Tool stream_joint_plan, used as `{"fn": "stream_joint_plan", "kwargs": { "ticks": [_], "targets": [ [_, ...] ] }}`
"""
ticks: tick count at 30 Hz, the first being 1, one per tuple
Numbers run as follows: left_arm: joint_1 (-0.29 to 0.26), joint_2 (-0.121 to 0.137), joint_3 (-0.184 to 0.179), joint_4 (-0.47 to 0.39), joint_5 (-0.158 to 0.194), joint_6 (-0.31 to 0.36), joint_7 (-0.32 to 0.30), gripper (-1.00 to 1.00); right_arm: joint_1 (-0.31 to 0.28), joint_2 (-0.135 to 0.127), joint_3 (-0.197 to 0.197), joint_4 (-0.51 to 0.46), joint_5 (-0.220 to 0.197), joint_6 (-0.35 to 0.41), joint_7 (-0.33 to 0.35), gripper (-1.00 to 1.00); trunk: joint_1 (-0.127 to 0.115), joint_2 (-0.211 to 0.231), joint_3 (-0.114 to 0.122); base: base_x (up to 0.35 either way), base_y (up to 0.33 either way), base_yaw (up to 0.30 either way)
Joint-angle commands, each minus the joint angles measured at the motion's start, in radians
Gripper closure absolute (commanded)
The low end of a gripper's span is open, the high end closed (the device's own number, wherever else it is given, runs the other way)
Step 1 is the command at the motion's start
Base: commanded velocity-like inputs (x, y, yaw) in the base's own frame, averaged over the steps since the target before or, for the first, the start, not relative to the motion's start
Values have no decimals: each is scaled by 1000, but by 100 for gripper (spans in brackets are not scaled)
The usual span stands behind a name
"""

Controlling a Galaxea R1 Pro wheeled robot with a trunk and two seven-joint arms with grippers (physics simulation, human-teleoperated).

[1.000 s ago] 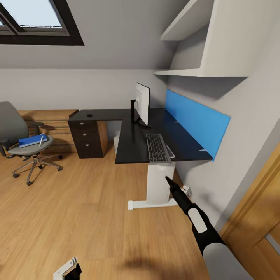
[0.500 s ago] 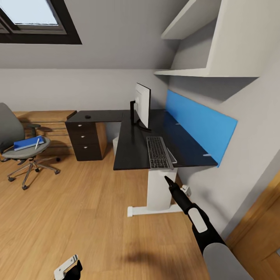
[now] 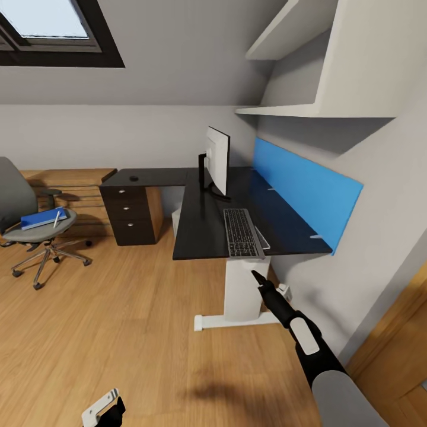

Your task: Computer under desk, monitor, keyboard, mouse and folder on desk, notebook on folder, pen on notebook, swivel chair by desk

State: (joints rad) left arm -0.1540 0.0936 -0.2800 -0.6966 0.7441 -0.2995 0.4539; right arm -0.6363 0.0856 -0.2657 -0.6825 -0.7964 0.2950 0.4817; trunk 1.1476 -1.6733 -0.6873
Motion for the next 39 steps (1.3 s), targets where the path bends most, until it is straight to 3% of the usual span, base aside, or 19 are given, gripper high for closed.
{"fn": "stream_joint_plan", "kwargs": {
  "ticks": [1,6,12,14,15,20,39],
  "targets": [
    [-1,2,-8,0,11,-8,7,-100,-1,0,-6,0,-8,10,-1,-100,0,0,-1,12,-5,0],
    [-1,0,-8,9,10,-10,8,-100,-1,-3,-27,2,-12,10,-50,-100,0,0,-1,126,-47,0],
    [-1,-1,-8,23,8,-10,7,-100,0,-1,-129,4,-53,18,-104,-100,0,0,-1,256,-91,0],
    [-1,-1,-8,25,8,-10,7,-100,0,0,-145,4,-66,20,-109,-100,0,0,-1,199,-93,0],
    [-1,-1,-8,26,8,-9,6,-100,-1,1,-158,4,-91,22,-113,-100,0,0,-1,73,-38,0],
    [-1,-2,-8,26,6,-11,7,-100,-1,2,-163,5,-156,22,-116,-100,0,0,-1,132,-30,0],
    [-1,-2,-8,26,7,-9,6,-100,-1,1,-162,26,-171,22,-116,-100,0,0,-1,123,36,0]
  ]
}}
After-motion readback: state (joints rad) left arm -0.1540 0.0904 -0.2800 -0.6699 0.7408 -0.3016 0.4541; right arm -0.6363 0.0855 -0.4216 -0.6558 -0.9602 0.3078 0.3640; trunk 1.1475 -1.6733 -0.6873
